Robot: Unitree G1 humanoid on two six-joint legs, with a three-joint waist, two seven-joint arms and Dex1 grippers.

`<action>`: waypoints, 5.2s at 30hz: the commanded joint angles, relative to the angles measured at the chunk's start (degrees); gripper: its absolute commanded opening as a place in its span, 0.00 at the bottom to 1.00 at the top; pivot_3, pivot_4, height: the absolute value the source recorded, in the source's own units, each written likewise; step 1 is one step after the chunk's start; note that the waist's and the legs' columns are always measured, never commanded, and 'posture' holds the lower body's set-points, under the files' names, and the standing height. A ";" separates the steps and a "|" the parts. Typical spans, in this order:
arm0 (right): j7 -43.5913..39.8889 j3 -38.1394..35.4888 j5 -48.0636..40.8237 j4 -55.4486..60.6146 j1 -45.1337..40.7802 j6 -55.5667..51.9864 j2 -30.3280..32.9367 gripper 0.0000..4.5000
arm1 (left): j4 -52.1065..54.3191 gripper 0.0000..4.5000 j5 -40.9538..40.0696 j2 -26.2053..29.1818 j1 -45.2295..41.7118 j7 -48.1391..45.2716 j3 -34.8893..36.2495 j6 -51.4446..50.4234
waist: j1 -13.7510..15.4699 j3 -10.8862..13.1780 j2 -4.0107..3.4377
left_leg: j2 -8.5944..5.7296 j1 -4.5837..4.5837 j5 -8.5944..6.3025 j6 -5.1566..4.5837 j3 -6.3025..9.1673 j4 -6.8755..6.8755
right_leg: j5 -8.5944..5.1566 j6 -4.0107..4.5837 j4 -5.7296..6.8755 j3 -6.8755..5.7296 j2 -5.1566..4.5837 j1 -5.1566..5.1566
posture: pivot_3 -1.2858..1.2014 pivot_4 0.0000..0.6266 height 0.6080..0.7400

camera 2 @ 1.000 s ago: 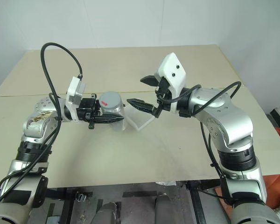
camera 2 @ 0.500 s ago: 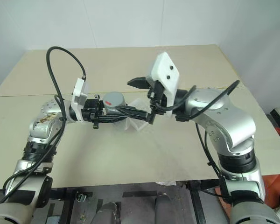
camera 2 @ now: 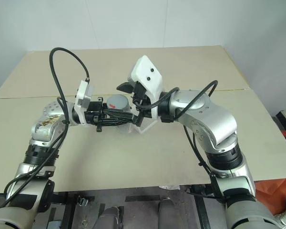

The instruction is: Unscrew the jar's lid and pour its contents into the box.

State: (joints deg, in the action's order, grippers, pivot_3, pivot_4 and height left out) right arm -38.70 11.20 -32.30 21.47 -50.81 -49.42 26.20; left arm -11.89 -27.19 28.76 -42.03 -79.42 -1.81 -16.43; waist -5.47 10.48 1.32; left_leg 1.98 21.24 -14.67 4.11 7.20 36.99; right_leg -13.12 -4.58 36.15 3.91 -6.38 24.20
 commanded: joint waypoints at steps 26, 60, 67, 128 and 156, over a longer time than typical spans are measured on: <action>2.33 -14.49 -9.01 -1.81 -3.43 -5.61 1.31 0.61 | 1.13 0.43 0.24 1.67 0.28 -0.81 0.38 0.96 | 0.09 0.01 -0.01 | 0.01 0.01 0.00 0.00 0.02 -0.01 | 0.00 0.00 0.02 -0.01 0.00 0.00 | 0.52 0.24 1.00; 7.87 -18.62 0.43 4.24 13.16 -22.78 8.03 0.99 | -26.72 0.43 52.03 0.19 -13.12 66.55 -12.95 44.72 | 1.66 0.01 0.00 | -0.03 -0.07 0.00 0.00 -0.03 -0.01 | 0.02 -0.01 -0.12 0.01 0.00 -0.09 | 0.52 0.24 1.00; 3.48 -14.48 -3.16 3.34 8.22 -23.61 11.02 0.99 | -46.85 0.43 92.86 -0.31 -32.39 109.22 -42.90 47.28 | 3.11 0.04 0.04 | -0.14 0.20 0.00 -0.01 -0.03 0.02 | 0.10 -0.16 -0.14 0.01 -0.07 0.01 | 0.52 0.24 1.00; 0.18 -15.92 -5.87 8.04 17.11 -9.00 17.01 0.99 | -2.01 0.43 11.90 -6.99 9.50 49.60 7.16 6.89 | 1.54 0.03 0.03 | -0.14 0.30 0.04 0.07 0.03 0.32 | 0.13 -0.20 0.03 -0.09 -0.14 -0.04 | 0.52 0.24 1.00; -2.29 -16.60 -5.44 8.55 19.45 -6.01 19.80 1.00 | 19.20 1.00 3.73 10.24 28.31 32.86 12.57 -2.83 | 1.54 -0.01 0.00 | -0.10 0.19 0.00 0.00 -0.02 0.22 | 0.13 -0.19 -0.08 -0.03 -0.12 -0.04 | 0.52 0.24 1.00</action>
State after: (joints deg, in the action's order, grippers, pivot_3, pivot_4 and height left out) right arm -40.21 -3.26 -37.50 28.65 -31.60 -57.39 44.77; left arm 2.75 -20.65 35.96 -14.50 -43.25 7.25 -17.37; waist -3.93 10.47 1.32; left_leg 1.88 21.44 -14.68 4.10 7.18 37.20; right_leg -13.00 -4.77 36.04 3.89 -6.50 24.17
